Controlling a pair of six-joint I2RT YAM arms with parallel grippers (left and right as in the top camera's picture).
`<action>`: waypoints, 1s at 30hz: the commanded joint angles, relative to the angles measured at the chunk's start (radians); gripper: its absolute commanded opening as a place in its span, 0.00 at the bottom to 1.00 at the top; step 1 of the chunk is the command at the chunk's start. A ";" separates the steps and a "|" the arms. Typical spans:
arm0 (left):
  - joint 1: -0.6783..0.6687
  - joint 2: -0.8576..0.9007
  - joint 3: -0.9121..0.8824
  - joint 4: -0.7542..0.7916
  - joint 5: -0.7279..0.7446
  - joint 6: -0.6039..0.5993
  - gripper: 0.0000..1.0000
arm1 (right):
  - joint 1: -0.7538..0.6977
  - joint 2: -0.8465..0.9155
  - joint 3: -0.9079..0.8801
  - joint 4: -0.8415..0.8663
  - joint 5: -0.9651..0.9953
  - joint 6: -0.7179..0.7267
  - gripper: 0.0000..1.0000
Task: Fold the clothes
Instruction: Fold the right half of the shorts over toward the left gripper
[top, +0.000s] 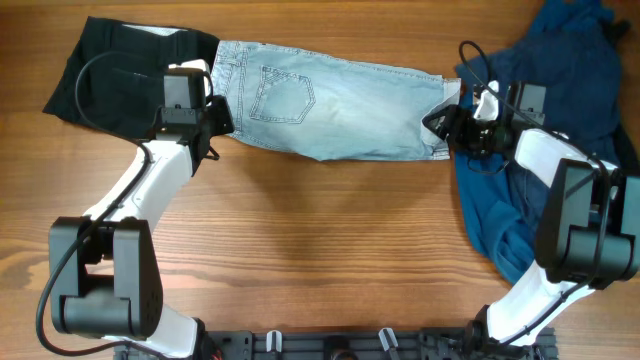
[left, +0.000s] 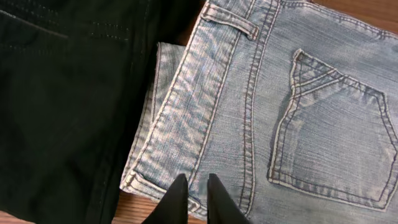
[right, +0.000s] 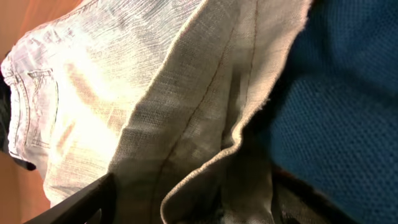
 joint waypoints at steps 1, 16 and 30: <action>0.004 -0.006 -0.002 0.007 -0.010 0.005 0.09 | 0.027 0.082 -0.033 -0.026 0.029 -0.035 0.79; 0.028 0.308 -0.002 0.294 0.226 0.054 0.04 | 0.086 0.126 -0.032 -0.019 0.104 -0.009 0.12; -0.034 0.298 -0.002 0.189 0.193 0.053 0.04 | -0.020 -0.238 0.194 -0.494 0.100 -0.223 0.04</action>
